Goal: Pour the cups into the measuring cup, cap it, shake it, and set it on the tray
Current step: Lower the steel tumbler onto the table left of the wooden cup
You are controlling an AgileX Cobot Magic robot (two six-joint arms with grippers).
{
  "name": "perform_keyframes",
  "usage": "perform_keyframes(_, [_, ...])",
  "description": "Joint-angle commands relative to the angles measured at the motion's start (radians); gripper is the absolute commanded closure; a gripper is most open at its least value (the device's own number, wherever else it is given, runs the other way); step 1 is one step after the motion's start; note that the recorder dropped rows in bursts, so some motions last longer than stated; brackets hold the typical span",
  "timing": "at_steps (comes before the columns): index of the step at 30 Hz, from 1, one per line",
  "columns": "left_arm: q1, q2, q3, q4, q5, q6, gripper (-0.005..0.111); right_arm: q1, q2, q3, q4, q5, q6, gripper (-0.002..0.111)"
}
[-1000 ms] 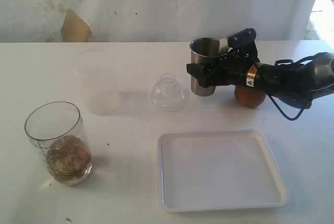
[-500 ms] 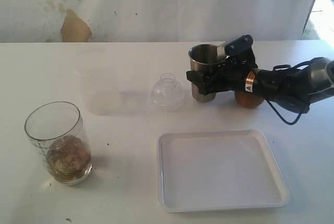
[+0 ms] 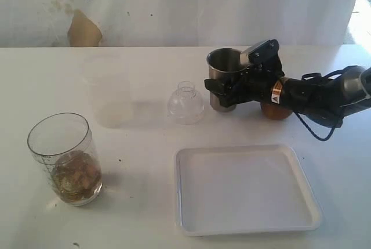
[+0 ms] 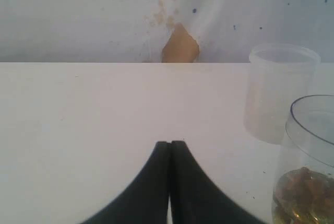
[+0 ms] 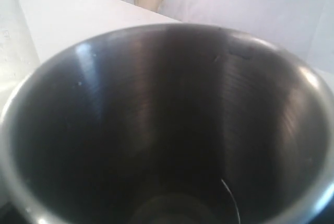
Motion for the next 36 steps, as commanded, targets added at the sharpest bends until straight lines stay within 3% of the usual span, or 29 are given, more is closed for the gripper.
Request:
perform_keyframes(1, [-0.001, -0.004, 0.004, 0.001, -0.002, -0.002, 0.107, 0.0, 0.018, 0.004, -0.024, -0.034, -0.014, 0.108])
perform_keyframes(36, [-0.001, -0.004, 0.004, 0.001, -0.002, -0.002, 0.107, 0.05, 0.058, 0.002, -0.095, -0.202, -0.01, 0.108])
